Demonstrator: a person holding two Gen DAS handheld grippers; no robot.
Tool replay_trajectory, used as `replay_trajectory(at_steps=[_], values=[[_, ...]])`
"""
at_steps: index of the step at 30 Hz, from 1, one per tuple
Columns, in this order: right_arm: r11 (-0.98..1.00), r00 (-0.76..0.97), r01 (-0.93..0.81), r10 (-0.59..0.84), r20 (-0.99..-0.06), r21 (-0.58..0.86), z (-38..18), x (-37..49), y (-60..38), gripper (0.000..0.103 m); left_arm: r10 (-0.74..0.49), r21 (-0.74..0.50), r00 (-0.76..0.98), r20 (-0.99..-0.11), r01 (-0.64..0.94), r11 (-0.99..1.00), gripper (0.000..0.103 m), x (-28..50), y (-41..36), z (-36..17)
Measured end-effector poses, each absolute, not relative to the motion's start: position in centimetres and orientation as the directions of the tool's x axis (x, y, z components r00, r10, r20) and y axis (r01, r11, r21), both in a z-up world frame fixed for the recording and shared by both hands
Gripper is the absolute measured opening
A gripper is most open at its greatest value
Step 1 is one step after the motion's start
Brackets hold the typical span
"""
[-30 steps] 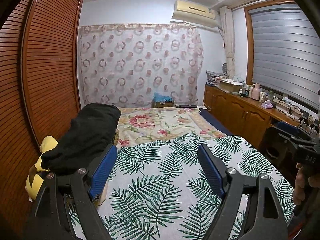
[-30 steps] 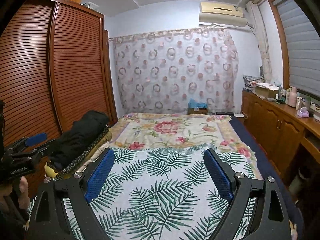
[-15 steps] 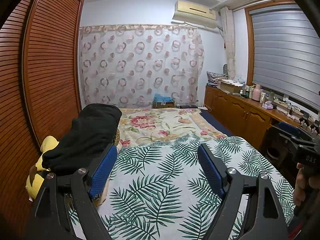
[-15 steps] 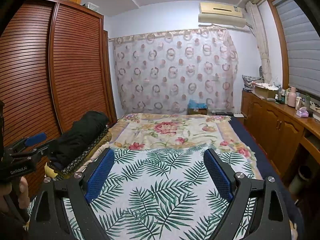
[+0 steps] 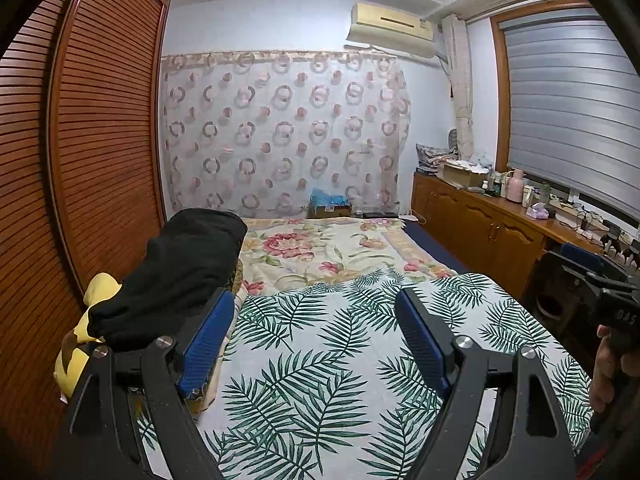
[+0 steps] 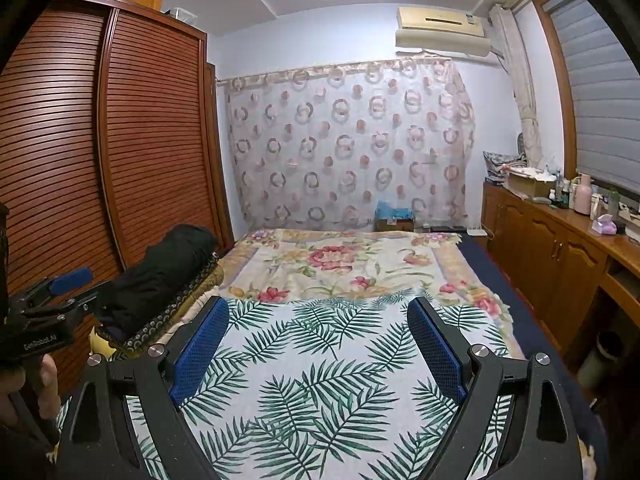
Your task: Fold small clothes
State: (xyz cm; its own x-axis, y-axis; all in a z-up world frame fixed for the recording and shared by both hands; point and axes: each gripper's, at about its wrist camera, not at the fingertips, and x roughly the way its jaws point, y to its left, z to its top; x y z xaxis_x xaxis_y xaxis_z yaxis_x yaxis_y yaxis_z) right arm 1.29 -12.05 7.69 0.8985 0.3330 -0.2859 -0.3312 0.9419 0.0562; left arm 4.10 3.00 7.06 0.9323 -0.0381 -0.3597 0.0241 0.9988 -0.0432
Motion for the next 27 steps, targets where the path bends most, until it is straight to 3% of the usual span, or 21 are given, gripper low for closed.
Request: replay_trajectory(at_steps=[27], values=[[0.94,0.897,-0.337,0.337,-0.285,0.049,8.3,1.4,-13.5,0.091,-0.036,-0.041,0.935,-0.354,0.023,0.999,0.083,4.0,3.2,7.1]])
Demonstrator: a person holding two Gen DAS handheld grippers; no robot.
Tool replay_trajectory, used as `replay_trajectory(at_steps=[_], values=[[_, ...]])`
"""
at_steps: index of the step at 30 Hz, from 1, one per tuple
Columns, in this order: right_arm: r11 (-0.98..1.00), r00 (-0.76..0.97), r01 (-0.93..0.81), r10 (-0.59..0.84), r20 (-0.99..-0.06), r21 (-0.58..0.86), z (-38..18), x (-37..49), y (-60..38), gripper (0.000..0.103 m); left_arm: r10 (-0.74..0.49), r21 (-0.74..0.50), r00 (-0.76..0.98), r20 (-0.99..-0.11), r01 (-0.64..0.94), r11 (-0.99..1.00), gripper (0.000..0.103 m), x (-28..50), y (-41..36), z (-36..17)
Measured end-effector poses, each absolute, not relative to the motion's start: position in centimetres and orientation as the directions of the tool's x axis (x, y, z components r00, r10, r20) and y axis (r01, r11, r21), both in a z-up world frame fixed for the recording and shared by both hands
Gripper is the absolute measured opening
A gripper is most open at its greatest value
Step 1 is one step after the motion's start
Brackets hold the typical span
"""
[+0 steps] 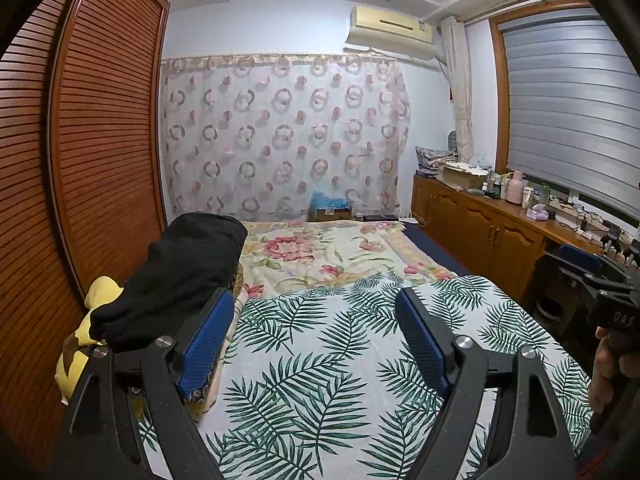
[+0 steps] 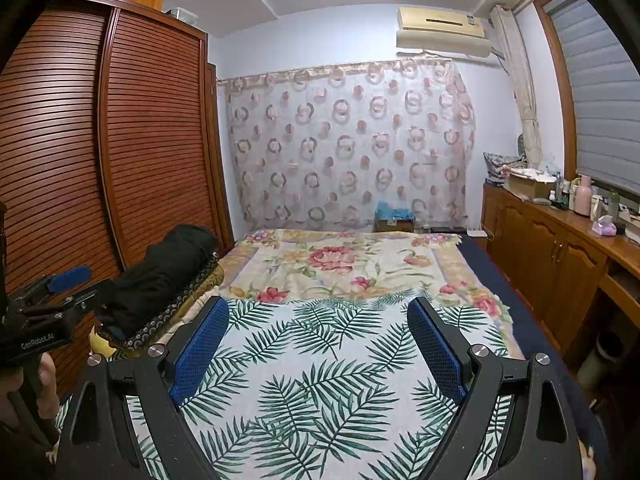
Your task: Fold small clothes
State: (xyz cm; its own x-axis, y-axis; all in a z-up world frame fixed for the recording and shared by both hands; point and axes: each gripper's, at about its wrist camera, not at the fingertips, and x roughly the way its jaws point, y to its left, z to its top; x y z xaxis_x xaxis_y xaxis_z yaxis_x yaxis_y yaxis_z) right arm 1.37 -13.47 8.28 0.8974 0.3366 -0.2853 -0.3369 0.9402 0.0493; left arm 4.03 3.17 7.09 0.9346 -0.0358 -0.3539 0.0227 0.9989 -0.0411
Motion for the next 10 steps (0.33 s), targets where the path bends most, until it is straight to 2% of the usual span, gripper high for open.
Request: replay_trajectory(at_steps=[10], values=[[0.939,0.897,-0.341,0.34,-0.284,0.046,8.27,1.36,-14.11,0.091,-0.037,-0.041,0.935,-0.353,0.024,0.999,0.083,3.98,3.12,7.04]])
